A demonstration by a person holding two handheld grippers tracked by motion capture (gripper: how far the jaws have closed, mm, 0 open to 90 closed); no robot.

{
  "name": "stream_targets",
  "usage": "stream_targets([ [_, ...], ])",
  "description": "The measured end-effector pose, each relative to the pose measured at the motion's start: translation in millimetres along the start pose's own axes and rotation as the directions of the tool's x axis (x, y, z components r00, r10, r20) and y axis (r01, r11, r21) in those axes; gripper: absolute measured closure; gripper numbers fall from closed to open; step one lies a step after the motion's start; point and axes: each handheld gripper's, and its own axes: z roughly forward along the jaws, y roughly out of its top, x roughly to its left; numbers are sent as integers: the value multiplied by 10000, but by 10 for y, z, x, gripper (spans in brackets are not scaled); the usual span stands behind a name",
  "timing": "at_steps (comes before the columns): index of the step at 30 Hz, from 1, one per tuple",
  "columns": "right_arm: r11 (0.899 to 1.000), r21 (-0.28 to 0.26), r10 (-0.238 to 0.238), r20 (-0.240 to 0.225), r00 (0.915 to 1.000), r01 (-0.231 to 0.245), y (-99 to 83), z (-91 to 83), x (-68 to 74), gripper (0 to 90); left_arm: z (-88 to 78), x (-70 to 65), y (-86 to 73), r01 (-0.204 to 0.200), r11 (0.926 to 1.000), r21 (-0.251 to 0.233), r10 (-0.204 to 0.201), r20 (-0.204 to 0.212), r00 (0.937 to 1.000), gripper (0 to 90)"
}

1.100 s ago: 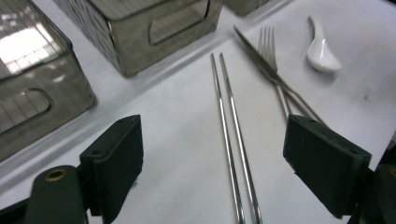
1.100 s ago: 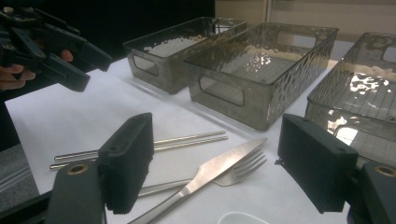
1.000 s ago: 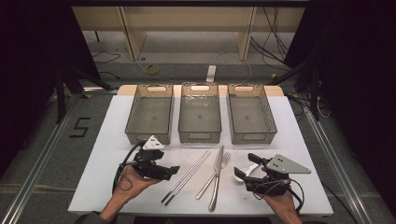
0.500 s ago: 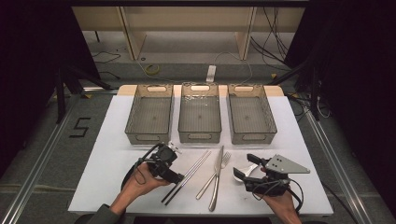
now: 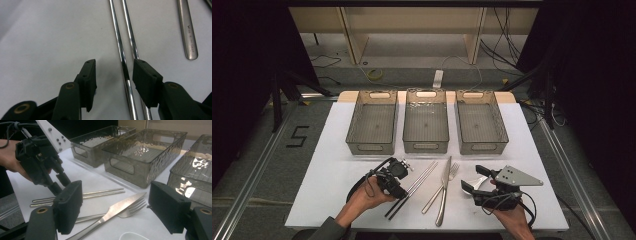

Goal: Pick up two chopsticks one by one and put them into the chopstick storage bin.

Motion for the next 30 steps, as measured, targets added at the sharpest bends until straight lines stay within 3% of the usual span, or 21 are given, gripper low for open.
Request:
stream_targets([
  [12,10000,47,-35,2,10000,35,3,0,2,283,80,-47,16,-227,9991,363,233,-178,9996,657],
  [21,9999,121,-21,4,10000,21,2,6,-2,283,81,-23,10,-232,9991,354,241,-268,9993,742],
  [26,9999,160,-46,3,10000,46,2,7,-1,284,82,0,3,-78,9995,304,85,-231,9997,807],
  [30,9998,204,-66,-11,10000,66,1,9,3,284,82,49,-10,326,9993,174,-327,57,9994,835],
])
